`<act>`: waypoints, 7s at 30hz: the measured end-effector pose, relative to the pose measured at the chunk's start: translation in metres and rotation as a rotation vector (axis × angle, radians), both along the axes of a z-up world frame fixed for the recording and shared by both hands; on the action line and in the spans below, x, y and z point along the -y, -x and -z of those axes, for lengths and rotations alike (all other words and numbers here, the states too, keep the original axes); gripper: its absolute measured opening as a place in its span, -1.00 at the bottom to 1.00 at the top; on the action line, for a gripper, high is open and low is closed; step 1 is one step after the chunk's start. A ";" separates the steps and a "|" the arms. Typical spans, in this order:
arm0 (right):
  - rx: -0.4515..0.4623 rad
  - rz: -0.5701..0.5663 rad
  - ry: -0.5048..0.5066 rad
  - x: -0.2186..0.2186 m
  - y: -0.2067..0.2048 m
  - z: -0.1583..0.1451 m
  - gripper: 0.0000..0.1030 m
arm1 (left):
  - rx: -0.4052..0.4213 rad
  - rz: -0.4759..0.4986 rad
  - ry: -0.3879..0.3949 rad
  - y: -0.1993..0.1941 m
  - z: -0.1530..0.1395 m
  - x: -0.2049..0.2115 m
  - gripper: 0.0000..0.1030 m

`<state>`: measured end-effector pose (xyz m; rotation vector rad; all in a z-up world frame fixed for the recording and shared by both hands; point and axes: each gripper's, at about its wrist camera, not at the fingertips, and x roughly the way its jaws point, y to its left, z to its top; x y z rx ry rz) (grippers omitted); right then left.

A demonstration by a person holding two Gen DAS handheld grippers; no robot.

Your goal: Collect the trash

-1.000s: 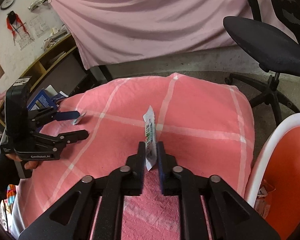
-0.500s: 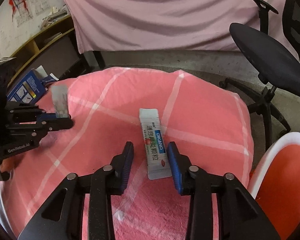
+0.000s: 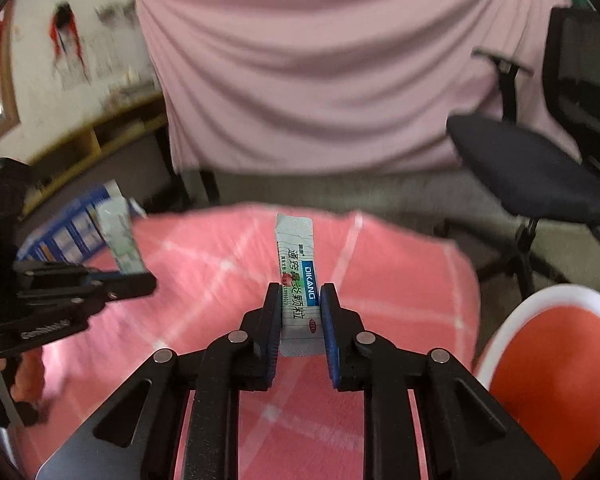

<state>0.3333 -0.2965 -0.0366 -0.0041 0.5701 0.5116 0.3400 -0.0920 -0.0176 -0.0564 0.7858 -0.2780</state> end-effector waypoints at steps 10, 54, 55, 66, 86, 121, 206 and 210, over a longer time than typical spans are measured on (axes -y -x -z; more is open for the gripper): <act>0.322 0.098 -0.139 0.051 0.053 -0.057 -0.67 | 0.245 0.033 0.005 0.034 -0.062 0.046 -0.95; 0.243 0.551 -0.183 0.212 0.083 -0.031 -0.63 | 0.146 0.388 0.016 0.014 -0.028 0.261 -0.95; 0.234 0.552 -0.181 0.213 0.082 -0.030 -0.63 | 0.139 0.386 0.015 0.013 -0.027 0.261 -0.95; 0.191 0.565 -0.182 0.219 0.077 -0.026 -0.63 | 0.109 0.366 0.012 0.009 -0.020 0.256 -0.52; 0.182 0.578 -0.175 0.223 0.075 -0.025 -0.33 | 0.134 0.263 0.029 0.009 -0.027 0.232 -0.33; 0.336 0.537 -0.133 0.142 0.132 -0.035 1.00 | 0.383 -0.050 0.020 0.115 -0.041 0.094 0.97; 0.354 0.483 0.059 -0.028 0.292 0.000 1.00 | 0.456 -0.225 -0.013 0.296 0.005 -0.071 0.97; 0.348 0.479 0.060 -0.027 0.292 0.002 1.00 | 0.454 -0.229 -0.011 0.296 0.006 -0.072 0.97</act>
